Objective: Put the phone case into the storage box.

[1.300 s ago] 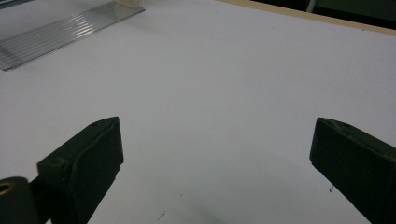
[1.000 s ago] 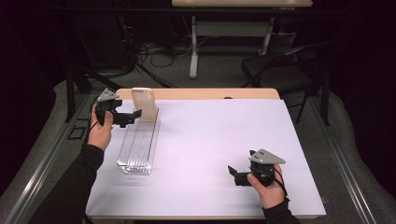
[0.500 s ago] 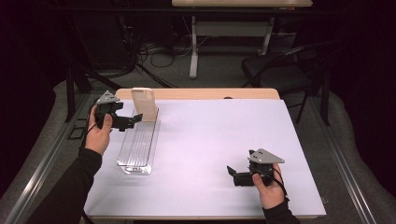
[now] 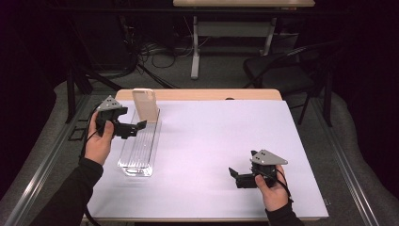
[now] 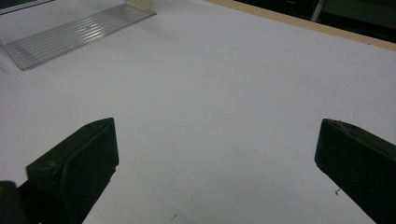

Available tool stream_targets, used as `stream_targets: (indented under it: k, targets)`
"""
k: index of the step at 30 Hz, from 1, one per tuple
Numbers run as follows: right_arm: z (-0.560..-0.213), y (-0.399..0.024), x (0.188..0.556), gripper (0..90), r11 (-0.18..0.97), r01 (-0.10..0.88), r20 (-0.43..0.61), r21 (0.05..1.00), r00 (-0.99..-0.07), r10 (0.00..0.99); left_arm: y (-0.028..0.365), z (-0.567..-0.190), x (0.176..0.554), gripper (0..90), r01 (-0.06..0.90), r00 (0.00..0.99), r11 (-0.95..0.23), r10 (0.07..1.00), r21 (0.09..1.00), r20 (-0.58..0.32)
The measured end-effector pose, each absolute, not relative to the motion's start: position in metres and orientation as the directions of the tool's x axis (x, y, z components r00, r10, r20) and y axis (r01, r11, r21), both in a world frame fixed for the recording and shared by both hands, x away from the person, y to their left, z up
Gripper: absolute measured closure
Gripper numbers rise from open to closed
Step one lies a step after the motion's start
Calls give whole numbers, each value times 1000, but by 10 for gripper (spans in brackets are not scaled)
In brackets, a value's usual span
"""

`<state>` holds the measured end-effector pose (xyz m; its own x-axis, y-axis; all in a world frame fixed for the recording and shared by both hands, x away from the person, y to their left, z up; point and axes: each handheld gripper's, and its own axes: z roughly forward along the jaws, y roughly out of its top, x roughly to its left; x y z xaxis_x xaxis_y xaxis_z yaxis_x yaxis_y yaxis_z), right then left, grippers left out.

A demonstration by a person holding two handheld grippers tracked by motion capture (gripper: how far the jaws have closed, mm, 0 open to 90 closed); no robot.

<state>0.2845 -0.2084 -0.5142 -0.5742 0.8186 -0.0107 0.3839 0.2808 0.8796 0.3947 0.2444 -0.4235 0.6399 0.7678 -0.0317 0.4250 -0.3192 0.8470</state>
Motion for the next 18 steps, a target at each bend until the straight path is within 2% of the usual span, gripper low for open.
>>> stream_targets:
  k: [18]
  targets:
    - [-505,-212,281,0,292,378,-19,879,-585,811,213,-415,348,54,370,707,-346,707,862,-20]
